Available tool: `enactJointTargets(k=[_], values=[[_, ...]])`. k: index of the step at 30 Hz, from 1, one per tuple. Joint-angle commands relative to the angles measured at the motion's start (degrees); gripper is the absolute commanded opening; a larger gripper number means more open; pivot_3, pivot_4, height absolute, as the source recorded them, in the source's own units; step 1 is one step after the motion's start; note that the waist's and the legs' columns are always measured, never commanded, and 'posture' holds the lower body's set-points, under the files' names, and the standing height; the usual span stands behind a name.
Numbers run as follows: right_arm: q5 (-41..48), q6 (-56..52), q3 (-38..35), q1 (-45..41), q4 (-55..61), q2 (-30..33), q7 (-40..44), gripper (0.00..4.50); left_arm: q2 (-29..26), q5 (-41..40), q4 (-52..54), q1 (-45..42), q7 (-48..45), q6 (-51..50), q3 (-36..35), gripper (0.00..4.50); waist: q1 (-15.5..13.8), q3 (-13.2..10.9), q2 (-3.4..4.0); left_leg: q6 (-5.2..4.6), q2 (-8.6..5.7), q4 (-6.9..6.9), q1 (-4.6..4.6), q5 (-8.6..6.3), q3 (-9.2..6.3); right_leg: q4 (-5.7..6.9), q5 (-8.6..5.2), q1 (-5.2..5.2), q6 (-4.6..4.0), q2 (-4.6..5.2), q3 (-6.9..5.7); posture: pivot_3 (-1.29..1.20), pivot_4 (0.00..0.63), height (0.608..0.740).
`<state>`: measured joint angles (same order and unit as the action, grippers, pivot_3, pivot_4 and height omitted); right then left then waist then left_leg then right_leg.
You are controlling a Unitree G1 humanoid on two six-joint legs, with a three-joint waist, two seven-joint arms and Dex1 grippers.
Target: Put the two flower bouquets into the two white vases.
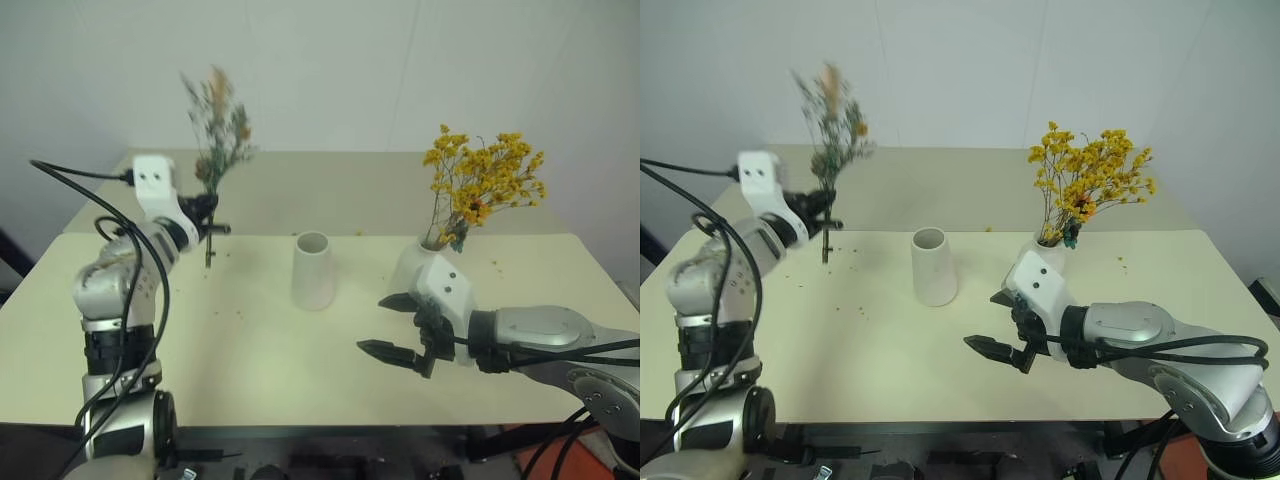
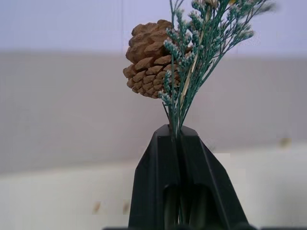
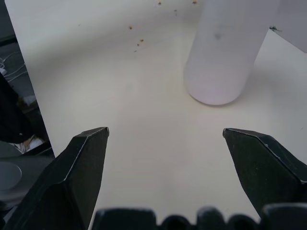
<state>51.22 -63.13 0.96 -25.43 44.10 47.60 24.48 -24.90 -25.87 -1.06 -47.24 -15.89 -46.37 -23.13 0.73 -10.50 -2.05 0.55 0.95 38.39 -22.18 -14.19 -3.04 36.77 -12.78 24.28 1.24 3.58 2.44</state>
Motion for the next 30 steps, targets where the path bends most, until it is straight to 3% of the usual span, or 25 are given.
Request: enactJointTargets(k=[1, 4, 15, 21, 30], values=[[-2.34, 4.5, -3.56, 0.3, 1.09, -2.62, -2.29, 4.5, 3.3, -7.28, -3.34, -4.61, -0.35, 6.96, -7.31, 0.02, -0.01, 0.0, 0.0, 0.0, 0.0, 0.01, 0.0, 0.0, 0.0, 0.0, 0.0, 0.0, 0.01, 0.0, 0.0, 0.0, 0.15, 0.74], [-3.78, 5.66, -4.08, 0.43, 1.08, -4.41, -3.48, 4.5, 5.01, -9.38, -7.01, -6.06, -1.38, 10.91, -8.72, 0.02, 0.12, 0.01, 0.0, 0.0, -0.03, 0.02, 0.06, 0.0, 0.01, 0.02, 0.01, -0.04, 0.01, 0.01, 0.02, 0.0, 0.15, 0.74], [-6.31, 4.54, -3.04, 0.96, 3.78, -12.46, -11.99, 4.5, 11.98, -21.37, -17.99, -9.04, -22.6, 18.79, -7.01, 0.02, 0.1, 0.01, -0.01, 0.02, -0.04, 0.08, -0.03, 0.01, 0.01, 0.03, 0.02, 0.0, 0.01, 0.0, 0.0, 0.0, 0.15, 0.74], [-7.38, 4.51, -2.91, 2.65, 5.04, -13.26, -13.74, 4.5, 12.82, -21.58, -23.16, -11.58, -34.83, 20.34, -2.21, 0.02, 0.17, 0.01, -0.01, 0.02, -0.05, 0.08, -0.04, 0.01, 0.0, -0.01, 0.02, -0.02, 0.02, 0.0, 0.0, 0.0, 0.15, 0.74], [-8.87, 4.88, -3.37, 4.03, 5.9, -13.49, -14.67, 4.5, 12.59, -15.63, -32.16, -13.88, -45.02, 28.96, 3.7, 0.02, 0.47, 0.01, -0.01, 0.01, -0.04, 0.07, 0.0, 0.01, 0.01, 0.01, 0.02, -0.02, 0.02, -0.03, 0.03, 0.0, 0.15, 0.74]])
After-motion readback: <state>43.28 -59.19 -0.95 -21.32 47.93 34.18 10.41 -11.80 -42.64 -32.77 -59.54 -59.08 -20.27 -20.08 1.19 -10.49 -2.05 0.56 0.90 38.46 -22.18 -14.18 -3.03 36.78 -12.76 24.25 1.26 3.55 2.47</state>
